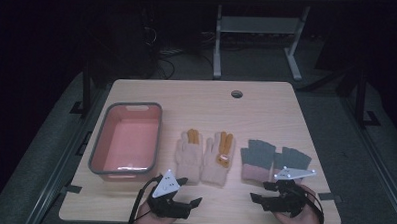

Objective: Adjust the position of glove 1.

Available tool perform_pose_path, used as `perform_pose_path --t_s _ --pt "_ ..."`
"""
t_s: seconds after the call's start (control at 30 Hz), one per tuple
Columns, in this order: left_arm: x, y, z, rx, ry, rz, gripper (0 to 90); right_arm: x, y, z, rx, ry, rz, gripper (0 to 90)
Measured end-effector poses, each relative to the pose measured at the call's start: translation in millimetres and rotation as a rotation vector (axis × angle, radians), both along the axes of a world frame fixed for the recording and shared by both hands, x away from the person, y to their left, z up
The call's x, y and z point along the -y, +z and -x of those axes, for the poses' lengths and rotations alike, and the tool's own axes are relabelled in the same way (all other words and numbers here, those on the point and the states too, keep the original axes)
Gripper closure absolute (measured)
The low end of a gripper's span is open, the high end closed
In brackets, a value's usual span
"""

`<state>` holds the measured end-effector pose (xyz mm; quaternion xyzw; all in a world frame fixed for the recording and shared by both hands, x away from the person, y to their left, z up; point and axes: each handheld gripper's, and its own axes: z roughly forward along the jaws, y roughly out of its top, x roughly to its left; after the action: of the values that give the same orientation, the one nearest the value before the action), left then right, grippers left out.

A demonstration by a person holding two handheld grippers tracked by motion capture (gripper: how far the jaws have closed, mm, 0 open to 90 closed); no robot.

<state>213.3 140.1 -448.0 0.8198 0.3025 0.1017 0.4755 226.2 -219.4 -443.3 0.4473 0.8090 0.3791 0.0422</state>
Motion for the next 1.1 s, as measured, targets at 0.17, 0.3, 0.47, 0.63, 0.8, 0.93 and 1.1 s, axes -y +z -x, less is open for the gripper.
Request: perform_pose_path --t_s 0.17,0.3,0.47,0.63,0.8,0.93,1.1 --pt "-6.3 2.8 -2.4 -0.001 0.023 0.018 21.7 1.4 0.0 -2.5 -0.01 -0.001 -0.011 29.9" --pt "-9.8 2.3 -4.1 -0.028 0.018 0.015 21.3 -0.5 0.8 -7.2 -0.015 0.02 0.005 29.5" --pt "-11.0 2.4 -3.9 -0.038 0.021 0.016 20.0 -7.8 7.8 -16.5 -0.005 0.042 0.019 29.2" --pt "-13.7 2.1 -5.8 -0.045 0.025 0.02 19.6 -13.6 15.6 -26.9 -0.019 0.064 0.037 29.0" --pt "-16.0 4.0 -6.2 -0.043 0.032 0.026 19.6 -18.3 20.5 -34.6 -0.019 0.082 0.049 29.0" --pt "-16.8 5.1 -6.3 -0.042 0.039 0.031 19.5 -22.3 24.1 -41.8 -0.028 0.1 0.064 29.0" --pt "-17.9 3.3 -7.2 -0.046 0.039 0.022 19.5 -29.4 33.0 -50.8 -0.016 0.128 0.088 29.0"
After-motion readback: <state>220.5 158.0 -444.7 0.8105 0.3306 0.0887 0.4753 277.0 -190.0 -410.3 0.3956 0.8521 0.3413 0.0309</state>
